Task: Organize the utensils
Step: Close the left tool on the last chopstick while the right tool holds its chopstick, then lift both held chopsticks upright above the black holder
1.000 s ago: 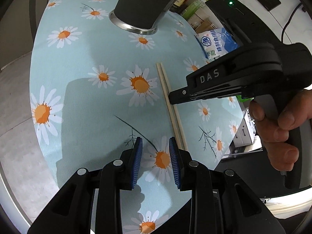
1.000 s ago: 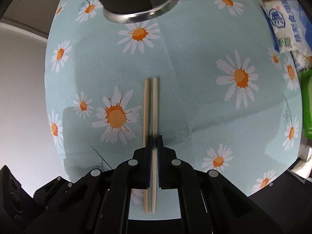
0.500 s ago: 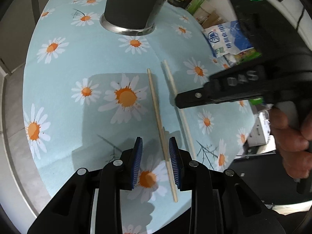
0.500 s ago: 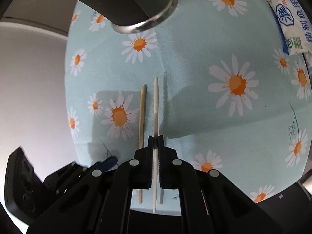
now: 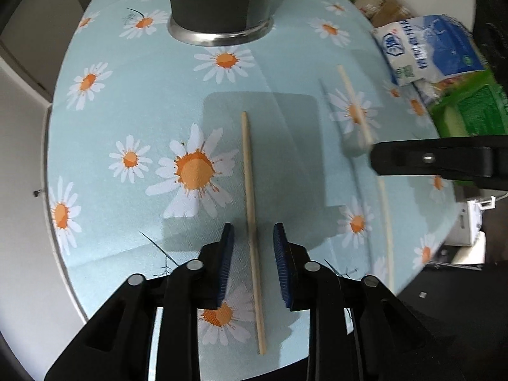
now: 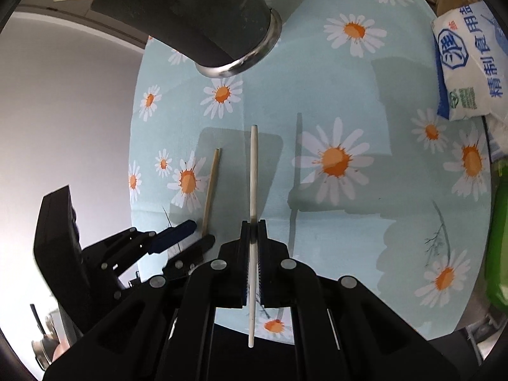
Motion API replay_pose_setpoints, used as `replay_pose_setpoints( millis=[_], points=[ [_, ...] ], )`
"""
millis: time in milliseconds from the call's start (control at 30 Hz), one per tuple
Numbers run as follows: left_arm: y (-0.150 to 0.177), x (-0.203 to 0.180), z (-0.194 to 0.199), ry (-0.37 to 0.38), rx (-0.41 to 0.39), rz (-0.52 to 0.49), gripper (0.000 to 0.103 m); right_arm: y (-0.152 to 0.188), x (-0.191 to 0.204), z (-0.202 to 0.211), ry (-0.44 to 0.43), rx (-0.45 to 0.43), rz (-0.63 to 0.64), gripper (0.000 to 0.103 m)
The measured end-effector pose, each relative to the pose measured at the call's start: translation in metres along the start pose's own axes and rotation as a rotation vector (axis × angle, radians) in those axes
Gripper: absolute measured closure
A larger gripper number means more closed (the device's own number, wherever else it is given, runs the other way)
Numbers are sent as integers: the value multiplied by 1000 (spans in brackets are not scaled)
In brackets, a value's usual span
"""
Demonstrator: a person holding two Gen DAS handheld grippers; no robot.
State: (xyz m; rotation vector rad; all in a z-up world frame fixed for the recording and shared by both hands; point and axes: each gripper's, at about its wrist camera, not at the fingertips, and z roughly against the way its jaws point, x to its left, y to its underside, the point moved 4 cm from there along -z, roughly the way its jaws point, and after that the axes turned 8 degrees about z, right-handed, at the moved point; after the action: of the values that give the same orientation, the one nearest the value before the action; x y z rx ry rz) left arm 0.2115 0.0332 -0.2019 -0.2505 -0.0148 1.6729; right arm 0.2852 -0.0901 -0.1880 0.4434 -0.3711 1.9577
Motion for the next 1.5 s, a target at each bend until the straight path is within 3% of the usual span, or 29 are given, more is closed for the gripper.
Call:
replay_pose_setpoints(
  millis=[200, 467, 933, 1333, 1500],
  points=[
    [-7, -11, -6, -101, 9, 17, 99, 0, -11, 12, -35, 7, 48, 98],
    [-10, -9, -8, -96, -6, 107, 99, 2, -11, 18, -77, 31, 104, 98],
    [-13, 28, 27, 9, -100, 138, 99, -3, -6, 21, -37, -1, 106, 98],
    [-29, 25, 88, 144, -266, 100, 99, -21, 34, 41, -38, -124, 181, 98],
    [-42, 17, 111, 187, -349, 61, 99, -31, 54, 55, -67, -217, 229, 98]
  ],
)
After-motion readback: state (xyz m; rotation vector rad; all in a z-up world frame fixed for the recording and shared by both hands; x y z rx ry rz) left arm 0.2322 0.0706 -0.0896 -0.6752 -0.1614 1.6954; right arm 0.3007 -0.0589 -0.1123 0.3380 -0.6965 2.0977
